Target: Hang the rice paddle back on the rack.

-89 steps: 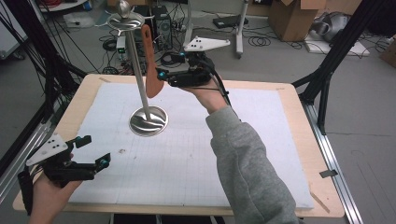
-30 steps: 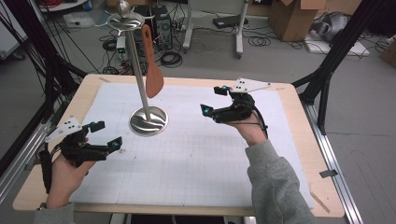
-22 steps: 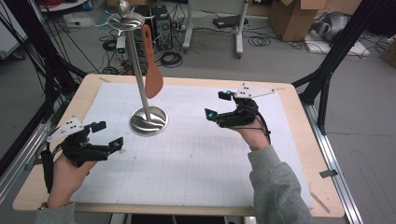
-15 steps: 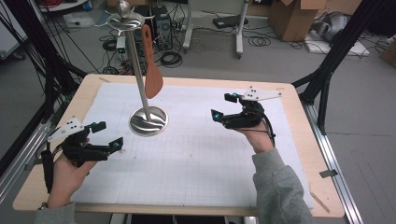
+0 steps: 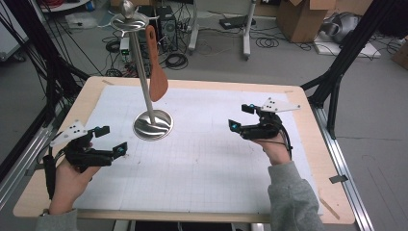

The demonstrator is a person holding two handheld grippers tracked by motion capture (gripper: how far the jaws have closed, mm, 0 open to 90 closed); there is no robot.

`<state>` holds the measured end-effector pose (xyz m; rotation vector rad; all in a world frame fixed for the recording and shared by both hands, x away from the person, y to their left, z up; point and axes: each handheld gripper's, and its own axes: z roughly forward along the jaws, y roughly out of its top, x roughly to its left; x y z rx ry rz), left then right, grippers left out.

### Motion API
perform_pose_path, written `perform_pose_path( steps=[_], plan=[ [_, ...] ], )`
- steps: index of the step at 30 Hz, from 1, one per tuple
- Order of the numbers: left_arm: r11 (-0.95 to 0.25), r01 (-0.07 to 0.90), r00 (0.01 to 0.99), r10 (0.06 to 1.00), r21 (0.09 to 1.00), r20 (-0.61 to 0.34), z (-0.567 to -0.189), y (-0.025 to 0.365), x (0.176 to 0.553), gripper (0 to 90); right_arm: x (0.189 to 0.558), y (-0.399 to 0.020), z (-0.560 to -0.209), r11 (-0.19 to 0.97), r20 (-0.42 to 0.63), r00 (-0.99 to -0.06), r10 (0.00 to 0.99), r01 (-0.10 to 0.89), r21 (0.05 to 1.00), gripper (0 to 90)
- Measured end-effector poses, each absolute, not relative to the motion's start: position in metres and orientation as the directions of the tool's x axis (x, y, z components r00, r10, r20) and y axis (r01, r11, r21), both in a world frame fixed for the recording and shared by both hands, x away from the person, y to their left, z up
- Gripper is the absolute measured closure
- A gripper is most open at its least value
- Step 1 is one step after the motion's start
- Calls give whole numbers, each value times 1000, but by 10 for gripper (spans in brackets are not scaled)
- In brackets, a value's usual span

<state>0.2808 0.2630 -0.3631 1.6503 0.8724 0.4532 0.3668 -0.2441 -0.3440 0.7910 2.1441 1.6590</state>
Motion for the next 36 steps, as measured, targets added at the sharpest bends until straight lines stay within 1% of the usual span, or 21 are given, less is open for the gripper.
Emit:
perform_pose_path(
  steps=[3, 6, 16, 20, 26, 31, 36],
  plan=[
    [-71, 301, 651, 744, 951, -150, -363, 263, 281, 24, 363, -248, -345, 170, 76, -794, 603, 221, 960, 141],
    [-71, 302, 652, 743, 951, -152, -363, 262, 281, 24, 356, -252, -345, 140, 85, -793, 603, 210, 968, 141],
    [-66, 299, 649, 745, 952, -152, -363, 263, 280, 24, 343, -264, -347, 163, 46, -782, 622, 186, 969, 141],
    [-68, 300, 650, 745, 952, -152, -363, 263, 280, 24, 341, -272, -351, 177, 46, -772, 634, 203, 963, 141],
    [-72, 302, 649, 746, 950, -150, -363, 262, 281, 24, 342, -278, -357, 196, 65, -786, 615, 232, 953, 141],
    [-68, 301, 646, 748, 951, -151, -363, 264, 280, 24, 339, -280, -356, 219, 41, -793, 608, 218, 951, 141],
    [-62, 299, 645, 748, 952, -154, -362, 265, 279, 24, 330, -287, -355, 204, 33, -785, 619, 201, 958, 141]
  ],
)
